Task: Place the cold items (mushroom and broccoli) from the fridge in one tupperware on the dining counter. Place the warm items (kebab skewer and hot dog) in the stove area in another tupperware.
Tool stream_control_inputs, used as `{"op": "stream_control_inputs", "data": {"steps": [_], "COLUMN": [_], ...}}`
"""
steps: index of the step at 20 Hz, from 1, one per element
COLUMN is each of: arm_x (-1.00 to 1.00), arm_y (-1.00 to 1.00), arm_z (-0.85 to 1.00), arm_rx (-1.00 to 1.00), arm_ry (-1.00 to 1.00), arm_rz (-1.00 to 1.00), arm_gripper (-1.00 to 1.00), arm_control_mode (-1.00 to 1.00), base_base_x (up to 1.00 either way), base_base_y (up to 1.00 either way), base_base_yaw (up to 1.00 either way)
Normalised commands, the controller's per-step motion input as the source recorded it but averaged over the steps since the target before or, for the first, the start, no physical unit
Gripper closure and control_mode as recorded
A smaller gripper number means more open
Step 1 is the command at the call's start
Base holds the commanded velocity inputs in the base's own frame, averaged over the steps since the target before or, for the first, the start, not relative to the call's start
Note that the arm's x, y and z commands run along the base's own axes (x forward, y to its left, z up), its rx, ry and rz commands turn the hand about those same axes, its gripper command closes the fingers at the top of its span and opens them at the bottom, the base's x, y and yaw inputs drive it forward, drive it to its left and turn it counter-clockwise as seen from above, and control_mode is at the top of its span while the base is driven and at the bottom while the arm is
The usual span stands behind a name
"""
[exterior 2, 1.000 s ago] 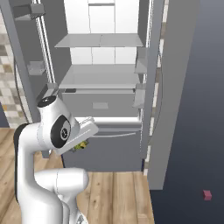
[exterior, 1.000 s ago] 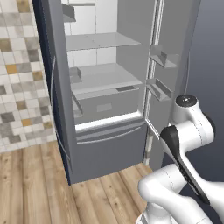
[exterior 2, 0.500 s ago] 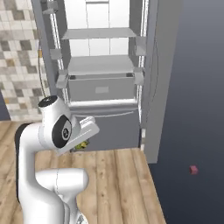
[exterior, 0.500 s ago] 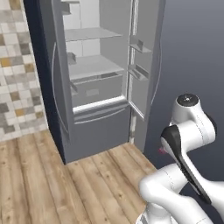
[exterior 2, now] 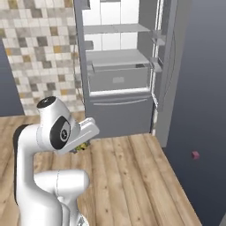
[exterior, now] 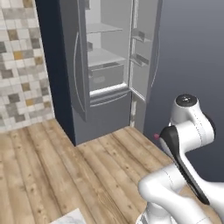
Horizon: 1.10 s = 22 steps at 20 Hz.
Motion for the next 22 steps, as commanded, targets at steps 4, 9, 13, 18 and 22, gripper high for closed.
{"op": "stream_control_inputs", "data": {"steps": [4,9,13,18,22], "arm_x": [0.0,0.0,0.0,0.0,0.0], "arm_y": [0.0,0.0,0.0,0.0,0.0], "arm_z": [0.0,0.0,0.0,0.0,0.0], "arm_rx": [0.0,0.0,0.0,0.0,0.0], "arm_ry": [0.0,0.0,0.0,0.0,0.0], "arm_rz": [0.0,0.0,0.0,0.0,0.0], "arm_gripper": [1.0,1.0,1.0,1.0,1.0], "arm_control_mode": [1.0,1.0,1.0,1.0,1.0], "base_base_x": [-1.0,-0.97,-0.97,-0.92,-1.0], "base_base_y": [0.08,-0.11,-0.92,-0.89,-0.54], "base_base_yaw": [-0.07,0.06,0.5,0.41,-0.06]}}
